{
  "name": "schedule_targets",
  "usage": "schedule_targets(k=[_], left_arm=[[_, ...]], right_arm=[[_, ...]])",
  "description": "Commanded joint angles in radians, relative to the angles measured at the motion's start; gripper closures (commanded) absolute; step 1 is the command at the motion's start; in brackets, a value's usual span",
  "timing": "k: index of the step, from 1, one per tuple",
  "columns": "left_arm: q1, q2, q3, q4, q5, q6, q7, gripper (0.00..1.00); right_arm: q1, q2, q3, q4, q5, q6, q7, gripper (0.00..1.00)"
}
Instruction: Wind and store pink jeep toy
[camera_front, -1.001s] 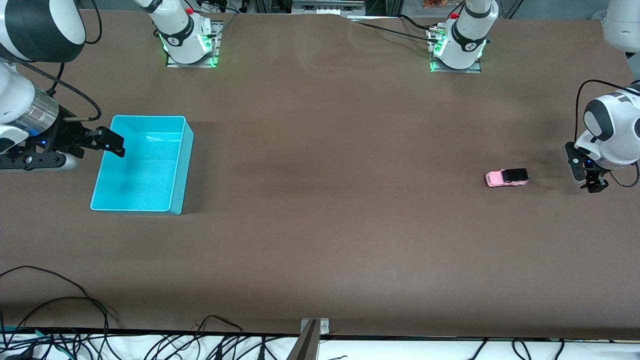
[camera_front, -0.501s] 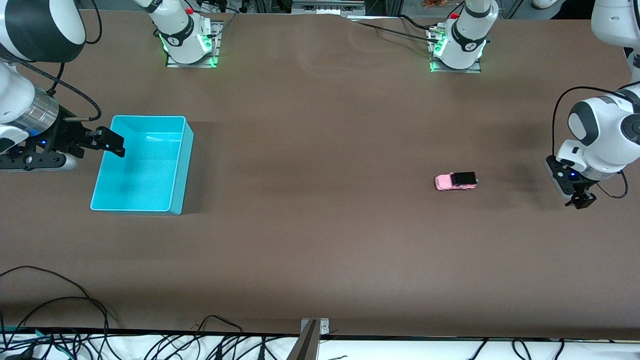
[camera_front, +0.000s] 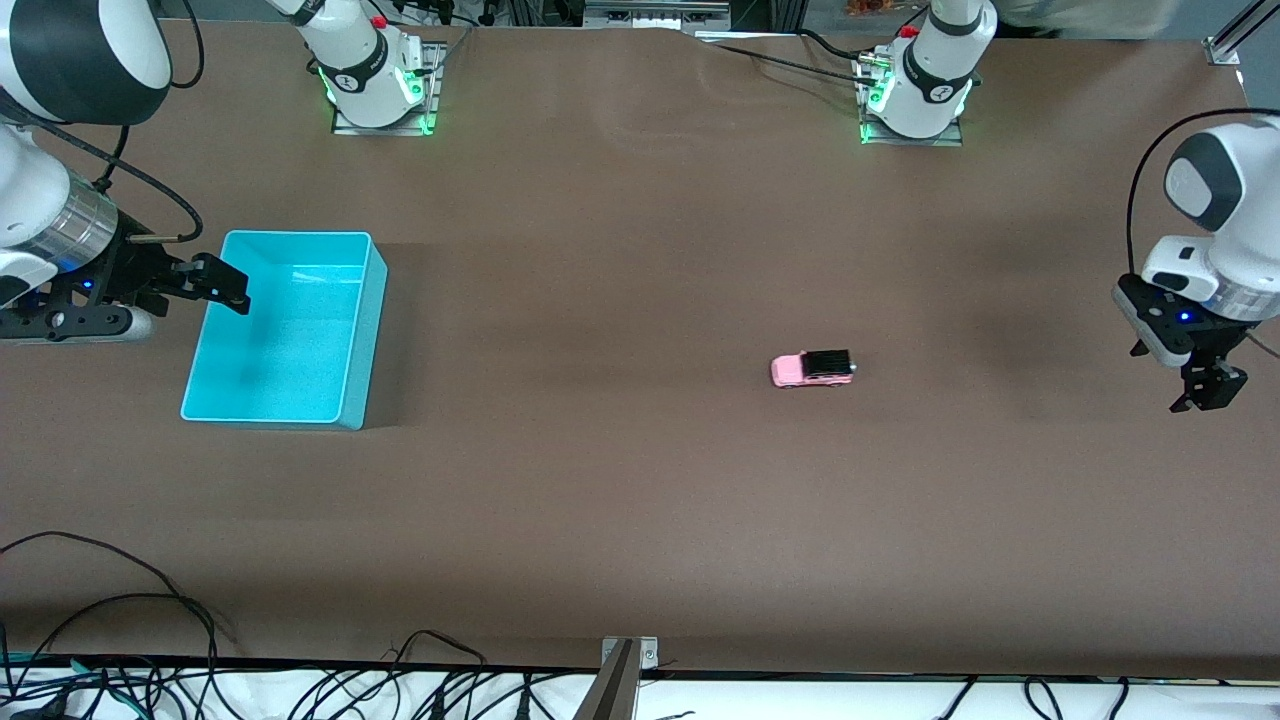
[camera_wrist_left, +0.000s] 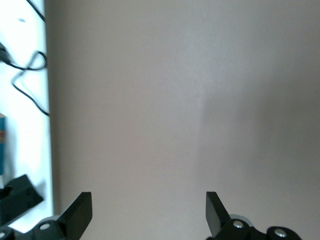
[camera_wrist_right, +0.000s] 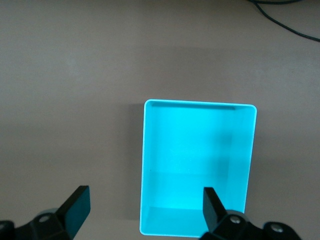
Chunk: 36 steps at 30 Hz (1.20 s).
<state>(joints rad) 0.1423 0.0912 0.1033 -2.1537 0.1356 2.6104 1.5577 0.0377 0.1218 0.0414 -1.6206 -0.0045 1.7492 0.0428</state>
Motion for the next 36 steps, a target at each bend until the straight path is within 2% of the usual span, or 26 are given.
schedule_targets(k=[1,7,12,15,22,27,31,36], left_arm=[[0.003,-0.102,-0.033,-0.034,-0.024,-0.050,-0.071,0.00],[0.003,-0.171,-0.042,-0.034,-0.024,-0.093,-0.194,0.00],[0.013,-0.212,-0.092,-0.032,-0.022,-0.134,-0.248,0.00],[0.014,-0.235,-0.100,-0.032,-0.022,-0.151,-0.304,0.00],[0.019,-0.269,-0.119,-0.032,-0.022,-0.202,-0.522,0.00],[0.020,-0.307,-0.125,-0.021,-0.022,-0.294,-0.669,0.00],[0.020,-0.329,-0.128,0.014,-0.025,-0.397,-0.774,0.00],[0.008,-0.343,-0.128,0.098,-0.066,-0.561,-1.029,0.00]], right_arm=[[0.001,-0.007,-0.001,-0.005,0.011,0.007,0.006,0.00],[0.001,-0.007,-0.001,-0.005,0.008,0.006,0.006,0.00],[0.005,-0.007,0.002,-0.005,0.005,0.019,0.006,0.00],[0.005,-0.007,0.002,-0.007,0.006,0.016,0.006,0.00],[0.007,-0.007,0.005,-0.004,0.008,0.015,-0.015,0.00],[0.031,-0.008,0.008,-0.005,0.014,0.010,-0.023,0.00],[0.039,-0.008,0.058,-0.005,0.017,0.010,-0.046,0.00],[0.057,-0.002,0.115,-0.008,0.017,0.015,-0.046,0.00]])
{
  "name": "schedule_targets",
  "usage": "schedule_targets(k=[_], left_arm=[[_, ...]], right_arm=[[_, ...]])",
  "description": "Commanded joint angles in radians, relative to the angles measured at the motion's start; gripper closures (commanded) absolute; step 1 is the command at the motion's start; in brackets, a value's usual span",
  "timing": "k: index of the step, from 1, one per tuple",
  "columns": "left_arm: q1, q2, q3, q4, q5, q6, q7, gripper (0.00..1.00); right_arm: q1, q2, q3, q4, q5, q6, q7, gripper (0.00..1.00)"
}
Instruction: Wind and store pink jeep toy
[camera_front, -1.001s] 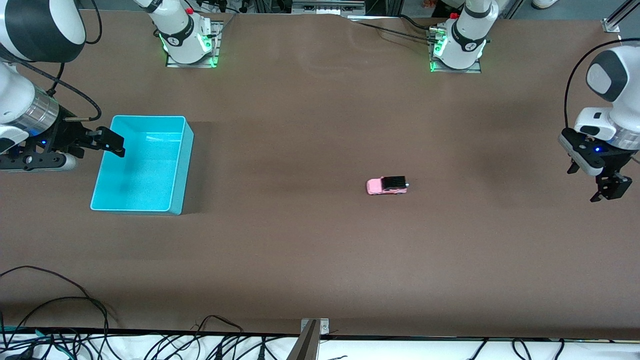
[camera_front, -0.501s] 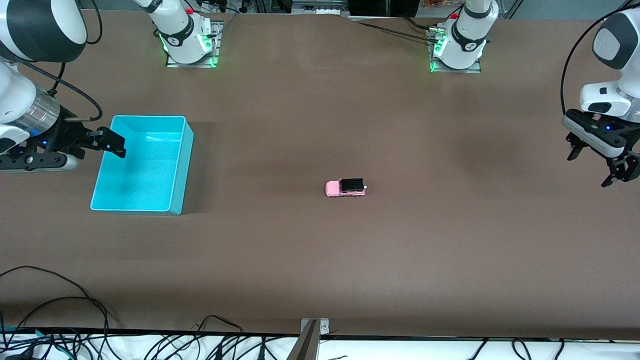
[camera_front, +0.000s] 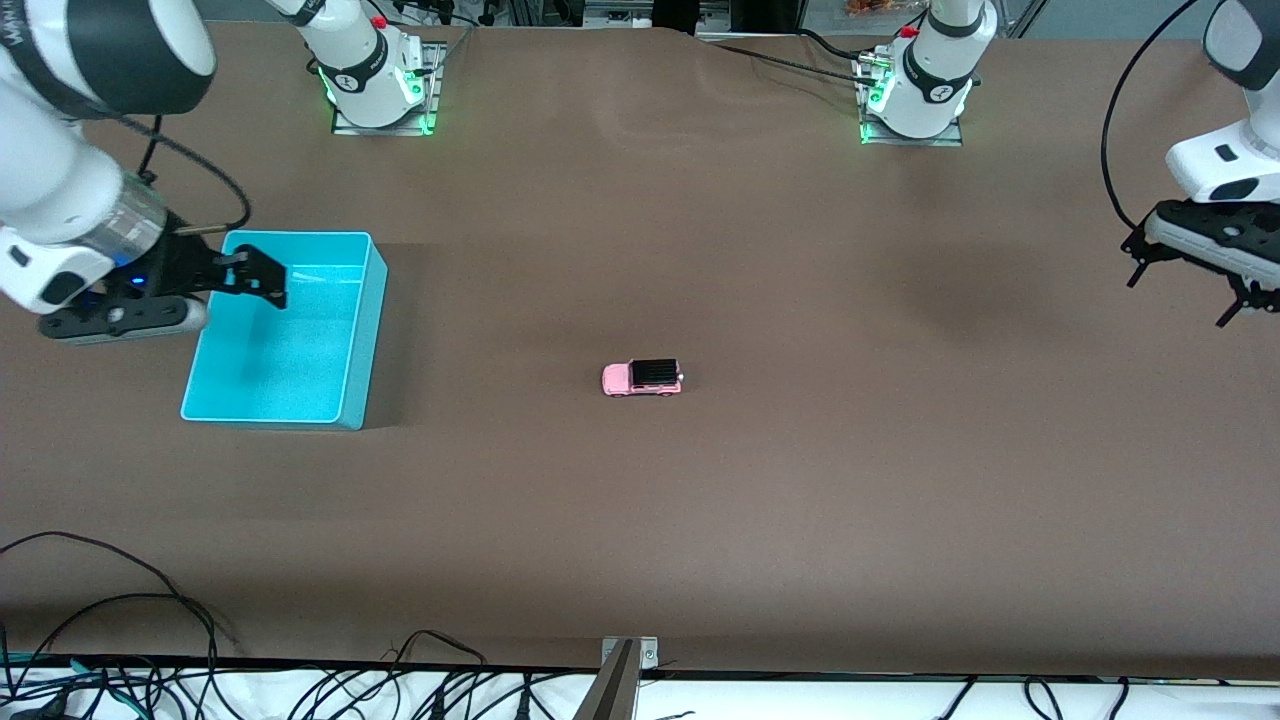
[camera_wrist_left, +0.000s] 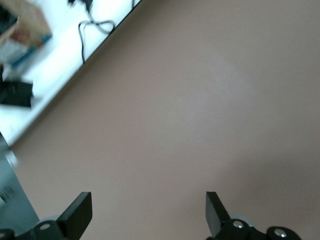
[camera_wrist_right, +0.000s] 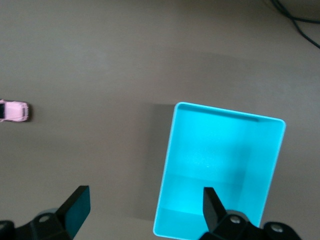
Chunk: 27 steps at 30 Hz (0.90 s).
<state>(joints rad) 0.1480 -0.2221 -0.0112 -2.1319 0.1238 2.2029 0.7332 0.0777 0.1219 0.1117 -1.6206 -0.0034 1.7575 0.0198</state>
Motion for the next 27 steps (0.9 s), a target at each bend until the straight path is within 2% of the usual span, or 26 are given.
schedule_targets(k=[1,5,9,14,19,23,27], left_arm=[[0.001,-0.029,-0.013,0.101,-0.067,-0.194,-0.253,0.00],[-0.004,-0.029,-0.019,0.188,-0.087,-0.334,-0.402,0.00],[-0.011,-0.026,-0.038,0.253,-0.087,-0.439,-0.468,0.00],[-0.025,-0.025,-0.075,0.282,-0.096,-0.503,-0.599,0.00],[-0.030,-0.022,-0.147,0.319,-0.096,-0.569,-0.768,0.00],[-0.034,0.004,-0.168,0.369,-0.096,-0.607,-0.824,0.00],[-0.051,0.072,-0.161,0.469,-0.096,-0.675,-0.834,0.00]], right_arm=[[0.025,0.004,0.057,-0.007,0.014,0.008,-0.023,0.00],[0.059,0.021,0.098,-0.005,0.014,0.020,-0.023,0.00],[0.112,0.059,0.128,-0.005,0.014,0.062,-0.023,0.00],[0.201,0.117,0.132,-0.005,0.013,0.137,-0.023,0.00],[0.281,0.186,0.135,-0.004,0.003,0.220,-0.034,0.00],[0.349,0.248,0.135,0.001,-0.015,0.295,-0.161,0.00],[0.401,0.311,0.135,0.001,-0.023,0.347,-0.331,0.00]])
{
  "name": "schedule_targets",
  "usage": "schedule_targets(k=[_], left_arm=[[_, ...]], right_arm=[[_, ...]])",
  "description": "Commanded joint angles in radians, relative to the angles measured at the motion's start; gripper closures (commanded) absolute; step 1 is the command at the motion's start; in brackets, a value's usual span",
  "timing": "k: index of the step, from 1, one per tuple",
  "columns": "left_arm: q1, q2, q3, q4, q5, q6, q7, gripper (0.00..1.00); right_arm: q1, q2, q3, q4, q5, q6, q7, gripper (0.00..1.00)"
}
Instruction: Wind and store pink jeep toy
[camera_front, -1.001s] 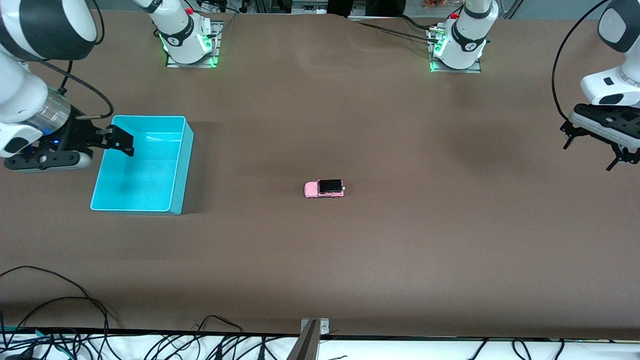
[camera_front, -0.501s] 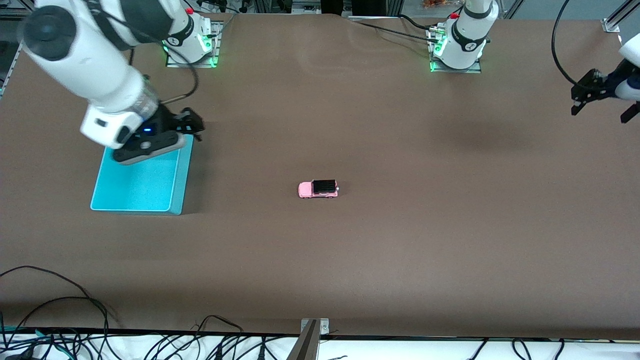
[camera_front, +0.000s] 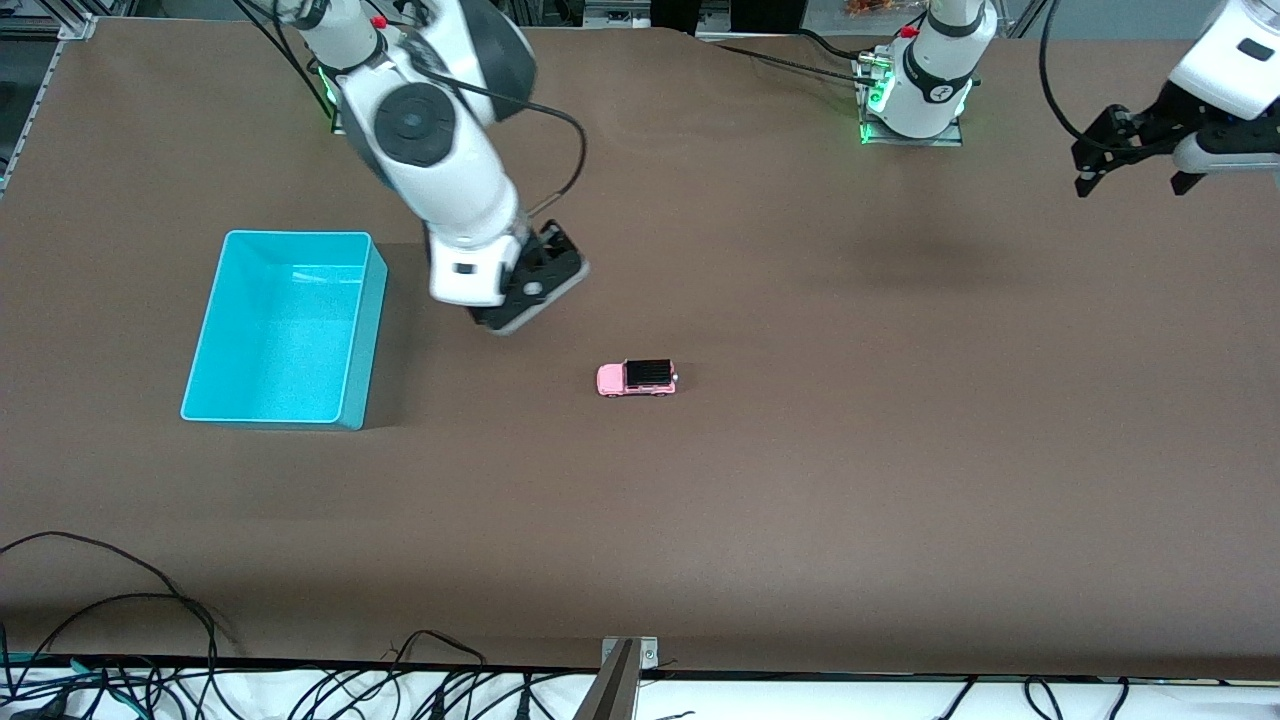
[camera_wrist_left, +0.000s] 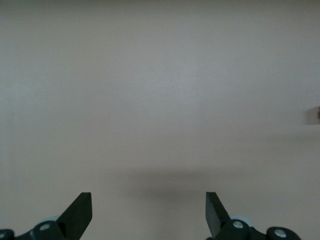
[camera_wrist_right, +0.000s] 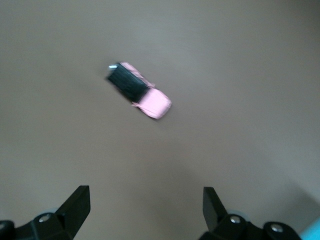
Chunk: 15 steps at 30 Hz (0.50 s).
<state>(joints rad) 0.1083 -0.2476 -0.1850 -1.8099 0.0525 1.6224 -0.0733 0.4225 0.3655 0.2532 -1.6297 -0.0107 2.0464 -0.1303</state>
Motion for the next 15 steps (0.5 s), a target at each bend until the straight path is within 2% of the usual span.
schedule_targets(k=[1,5,11,15], left_arm=[[-0.012,0.119,0.015,0.179,-0.025,-0.114,-0.028,0.00],[-0.025,0.188,0.022,0.263,-0.025,-0.160,-0.048,0.00],[-0.171,0.200,0.182,0.279,-0.026,-0.168,-0.060,0.00],[-0.183,0.200,0.199,0.277,-0.031,-0.168,-0.060,0.00]], right_arm=[[0.068,0.082,-0.006,0.011,-0.017,0.070,-0.216,0.00],[0.091,0.133,-0.005,0.011,-0.031,0.152,-0.356,0.00],[0.147,0.208,-0.006,0.011,-0.095,0.264,-0.463,0.00],[0.156,0.257,-0.006,0.011,-0.175,0.320,-0.468,0.00]])
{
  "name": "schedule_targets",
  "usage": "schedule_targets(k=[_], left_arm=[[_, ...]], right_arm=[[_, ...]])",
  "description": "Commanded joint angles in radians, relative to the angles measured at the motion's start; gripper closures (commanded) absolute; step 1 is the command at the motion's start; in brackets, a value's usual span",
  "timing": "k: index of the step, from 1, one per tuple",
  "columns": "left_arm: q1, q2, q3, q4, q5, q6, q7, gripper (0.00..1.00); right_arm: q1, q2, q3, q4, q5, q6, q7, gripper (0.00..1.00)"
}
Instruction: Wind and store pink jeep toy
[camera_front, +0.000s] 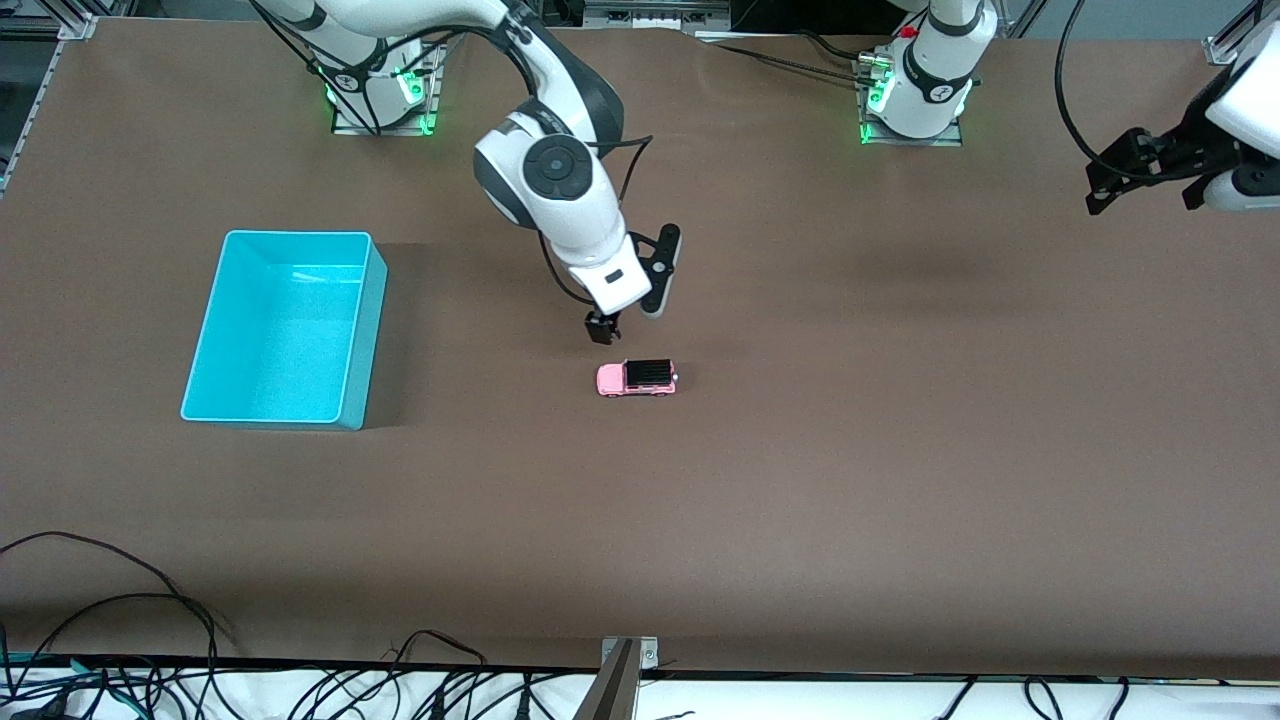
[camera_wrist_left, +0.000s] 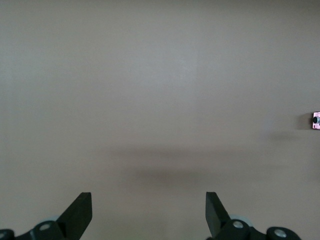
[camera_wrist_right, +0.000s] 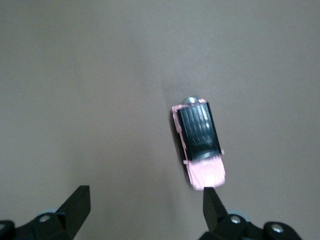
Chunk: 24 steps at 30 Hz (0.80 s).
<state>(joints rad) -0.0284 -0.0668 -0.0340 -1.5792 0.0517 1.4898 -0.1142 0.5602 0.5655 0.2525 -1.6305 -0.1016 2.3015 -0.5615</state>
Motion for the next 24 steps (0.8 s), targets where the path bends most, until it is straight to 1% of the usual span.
schedule_targets(k=[1,5,9,12,16,20,24], left_arm=[[-0.047,0.021,0.046,0.047,-0.032,-0.036,-0.019,0.00],[-0.036,0.021,0.036,0.048,-0.032,-0.036,-0.019,0.00],[0.004,0.022,-0.003,0.048,-0.032,-0.036,-0.019,0.00],[0.057,0.024,-0.052,0.048,-0.032,-0.036,-0.018,0.00],[0.133,0.022,-0.136,0.048,-0.030,-0.036,-0.018,0.00],[0.140,0.024,-0.141,0.044,-0.027,-0.036,-0.013,0.00],[0.142,0.028,-0.138,0.042,-0.026,-0.036,-0.016,0.00]], right_arm=[[0.018,0.069,-0.004,0.012,-0.098,0.082,-0.037,0.00],[0.018,0.105,-0.005,0.012,-0.105,0.136,-0.034,0.00],[0.018,0.129,-0.007,0.015,-0.112,0.171,-0.034,0.00],[0.017,0.154,-0.009,0.029,-0.127,0.200,-0.032,0.00],[0.017,0.203,-0.012,0.076,-0.145,0.217,-0.032,0.00],[0.017,0.246,-0.012,0.126,-0.182,0.219,-0.031,0.00],[0.017,0.263,-0.012,0.138,-0.205,0.219,-0.032,0.00]])
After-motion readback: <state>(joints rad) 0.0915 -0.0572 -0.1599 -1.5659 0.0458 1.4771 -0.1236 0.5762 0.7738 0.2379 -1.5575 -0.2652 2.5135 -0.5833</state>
